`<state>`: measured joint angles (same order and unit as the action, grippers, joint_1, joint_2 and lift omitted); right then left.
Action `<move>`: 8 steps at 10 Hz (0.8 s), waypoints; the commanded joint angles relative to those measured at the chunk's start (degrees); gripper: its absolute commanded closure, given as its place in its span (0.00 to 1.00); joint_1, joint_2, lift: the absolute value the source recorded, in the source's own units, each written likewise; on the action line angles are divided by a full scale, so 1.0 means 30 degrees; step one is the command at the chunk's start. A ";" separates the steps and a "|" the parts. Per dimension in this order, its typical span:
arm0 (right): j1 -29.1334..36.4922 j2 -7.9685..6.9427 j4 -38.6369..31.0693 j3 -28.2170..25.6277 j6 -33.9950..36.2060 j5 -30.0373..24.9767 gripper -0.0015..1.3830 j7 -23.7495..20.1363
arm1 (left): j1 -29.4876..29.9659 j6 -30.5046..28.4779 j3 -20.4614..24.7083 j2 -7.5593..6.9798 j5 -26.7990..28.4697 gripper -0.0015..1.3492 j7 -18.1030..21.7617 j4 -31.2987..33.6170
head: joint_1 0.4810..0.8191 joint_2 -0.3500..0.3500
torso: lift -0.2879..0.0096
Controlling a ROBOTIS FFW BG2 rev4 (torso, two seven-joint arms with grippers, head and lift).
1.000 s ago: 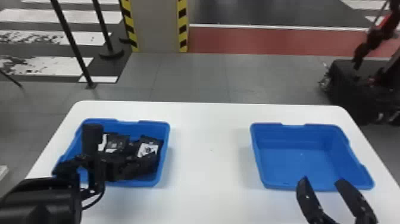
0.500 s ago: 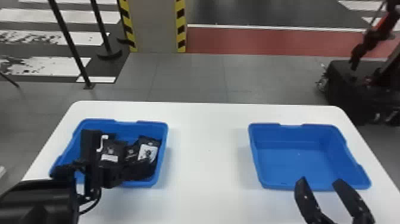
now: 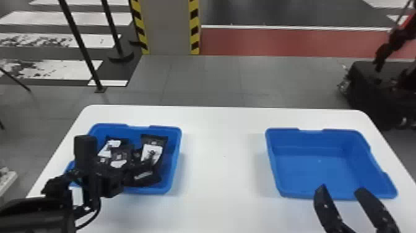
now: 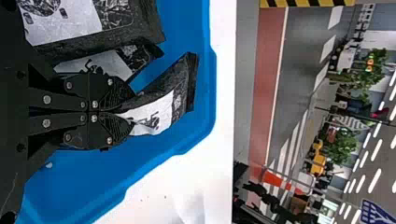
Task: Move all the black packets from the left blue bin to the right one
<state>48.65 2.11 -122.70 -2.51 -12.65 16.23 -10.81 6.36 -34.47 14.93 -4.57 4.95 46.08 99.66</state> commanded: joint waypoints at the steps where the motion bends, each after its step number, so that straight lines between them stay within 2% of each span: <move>1: 0.0047 0.0000 -0.0046 0.0018 -0.0004 0.0038 0.21 -0.0030 | 0.1396 -0.0556 0.0502 0.0058 -0.0683 0.89 0.0110 0.2476 | 0.63 0.55 | 0.60; 3: -0.0375 0.0000 0.0001 0.0252 0.0043 0.0595 0.21 -0.0616 | 0.2614 -0.0649 0.0883 0.0058 -0.1504 0.89 0.0784 0.4444 | 0.63 0.57 | 0.60; 5: -0.1500 0.0117 0.0657 0.0838 0.0652 0.2352 0.21 -0.2022 | 0.2849 -0.0368 0.0824 0.0146 -0.2089 0.89 0.2132 0.4632 | 0.63 0.57 | 0.60; 8: -0.3703 0.0469 0.1548 0.1541 0.4543 0.3934 0.21 -0.5069 | 0.2474 -0.0040 -0.0289 0.0205 -0.2265 0.89 0.3186 0.4257 | 0.63 0.61 | 0.60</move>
<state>39.05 3.33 -118.57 1.85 -1.84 27.42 -25.65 14.15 -34.93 14.92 -3.97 -1.71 55.57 112.95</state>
